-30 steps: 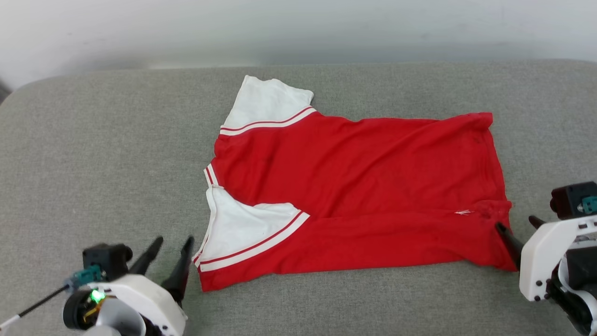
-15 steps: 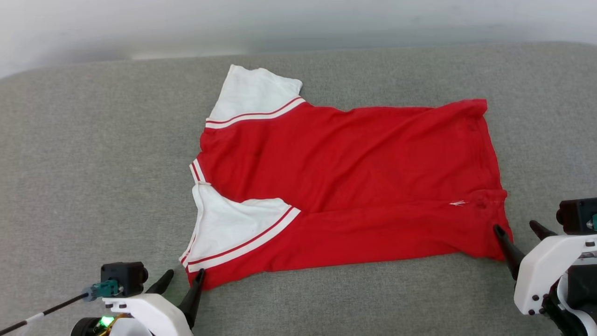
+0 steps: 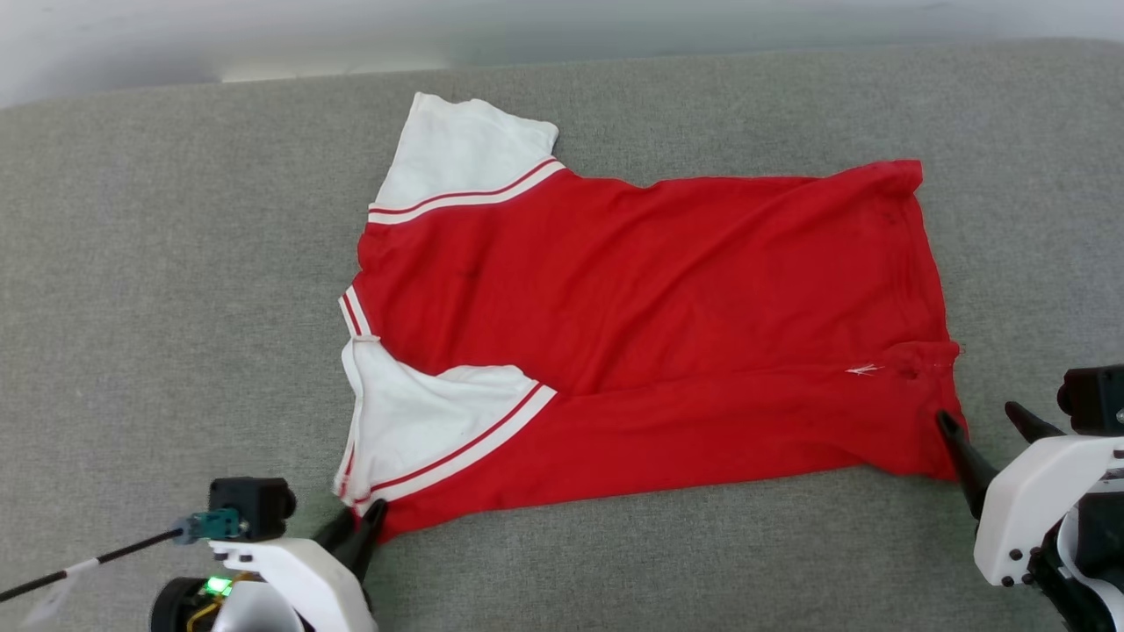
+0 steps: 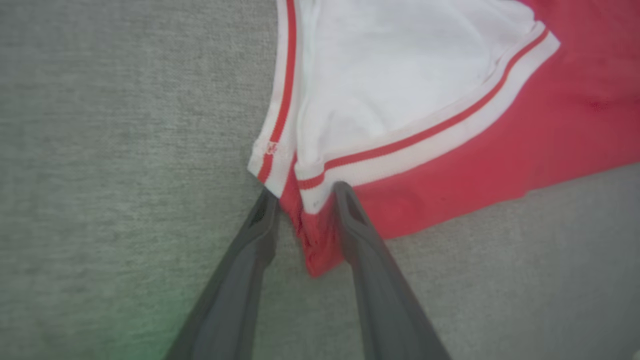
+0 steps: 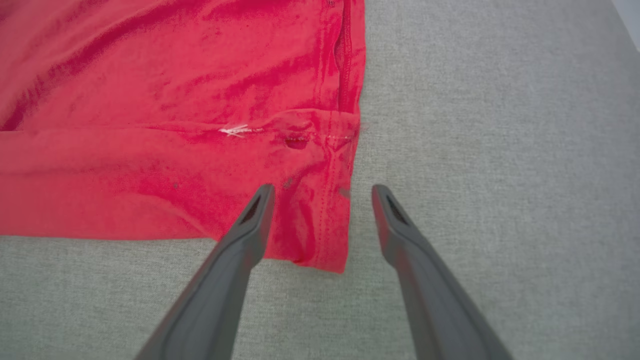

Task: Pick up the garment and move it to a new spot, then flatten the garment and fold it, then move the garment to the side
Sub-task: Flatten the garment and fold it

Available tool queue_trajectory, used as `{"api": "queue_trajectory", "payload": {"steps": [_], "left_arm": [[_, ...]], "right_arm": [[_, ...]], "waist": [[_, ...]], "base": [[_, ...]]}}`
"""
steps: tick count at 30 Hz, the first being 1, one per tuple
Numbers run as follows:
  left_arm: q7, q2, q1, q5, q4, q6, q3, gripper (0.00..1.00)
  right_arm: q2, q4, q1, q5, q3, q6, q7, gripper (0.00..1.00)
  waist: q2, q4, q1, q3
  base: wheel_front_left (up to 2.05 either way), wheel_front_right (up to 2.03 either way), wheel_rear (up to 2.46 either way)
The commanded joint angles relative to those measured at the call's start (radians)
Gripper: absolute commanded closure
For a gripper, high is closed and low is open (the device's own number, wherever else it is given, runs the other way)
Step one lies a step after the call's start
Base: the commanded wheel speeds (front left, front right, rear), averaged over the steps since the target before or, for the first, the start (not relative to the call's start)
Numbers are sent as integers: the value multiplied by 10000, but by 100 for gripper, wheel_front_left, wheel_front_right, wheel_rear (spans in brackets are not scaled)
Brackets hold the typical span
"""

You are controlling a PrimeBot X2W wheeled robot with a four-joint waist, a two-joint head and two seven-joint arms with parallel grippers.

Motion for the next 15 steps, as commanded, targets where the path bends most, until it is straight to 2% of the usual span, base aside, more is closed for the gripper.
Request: {"api": "queue_trajectory", "payload": {"steps": [1,4,8,15], "left_arm": [[169,-253,328,-121,406,-43,-388,100],[-214,-189,202,68,253,-104,-244,100],[-661,-79,70,335,-224,-60,-99,100],[-1012,181,-58,777,-1456,95,-46,100]], "right_arm": [[-23,26,-68,76,-43,-7,-24,0],[72,277,-110,381,-57,-6,106,0],[-154,739,-266,260,-58,-6,250,0],[116,1823,-719,-207,-519,-6,799,0]], "waist": [[-1,49,1,-115],[-1,137,1,-373],[-1,274,1,-639],[-1,570,1,-609]], "base": [[0,0,0],[0,0,0],[0,0,0],[0,0,0]]}}
